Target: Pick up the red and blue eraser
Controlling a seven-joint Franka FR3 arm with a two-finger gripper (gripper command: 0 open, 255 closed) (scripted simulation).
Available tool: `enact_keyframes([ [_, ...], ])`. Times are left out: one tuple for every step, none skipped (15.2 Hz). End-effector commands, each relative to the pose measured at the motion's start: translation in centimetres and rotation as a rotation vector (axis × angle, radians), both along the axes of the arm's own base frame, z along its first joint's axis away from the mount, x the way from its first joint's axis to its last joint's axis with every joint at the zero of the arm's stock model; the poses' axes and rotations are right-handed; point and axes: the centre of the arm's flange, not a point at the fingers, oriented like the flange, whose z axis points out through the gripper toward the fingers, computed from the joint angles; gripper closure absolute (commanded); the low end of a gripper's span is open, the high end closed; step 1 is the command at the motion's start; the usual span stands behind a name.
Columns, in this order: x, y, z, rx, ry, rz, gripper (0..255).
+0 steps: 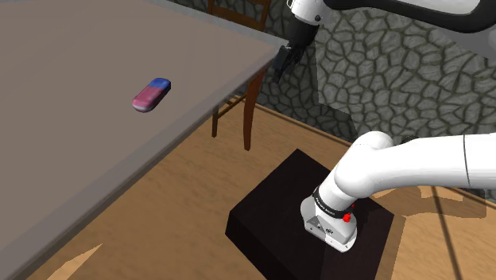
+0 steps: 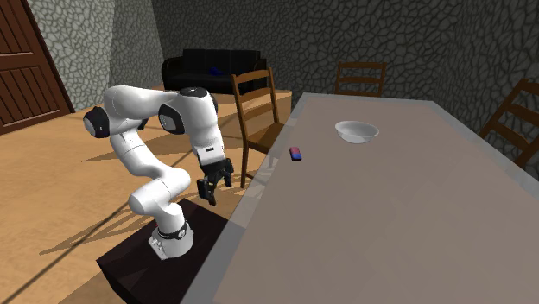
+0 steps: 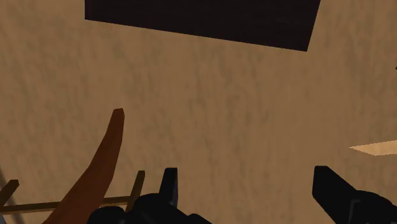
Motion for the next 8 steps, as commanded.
enact_keyframes([
  [0.0, 0.0, 0.0, 0.0, 0.0, 0.0, 0],
  [-0.4, 1.3, 0.2, 0.0, 0.001, -0.038, 0],
  [-0.7, 2.6, 0.4, 0.001, 0.002, -0.076, 0],
  [-0.9, 4.0, 0.5, 0.001, 0.003, -0.113, 0],
  [-1.1, 5.3, 0.7, 0.001, 0.004, -0.151, 0],
  [-1.3, 6.7, 0.9, 0.002, 0.005, -0.189, 0],
  [-1.4, 8.0, 1.1, 0.002, 0.006, -0.227, 0],
  [-1.4, 9.4, 1.3, 0.003, 0.007, -0.265, 0],
])
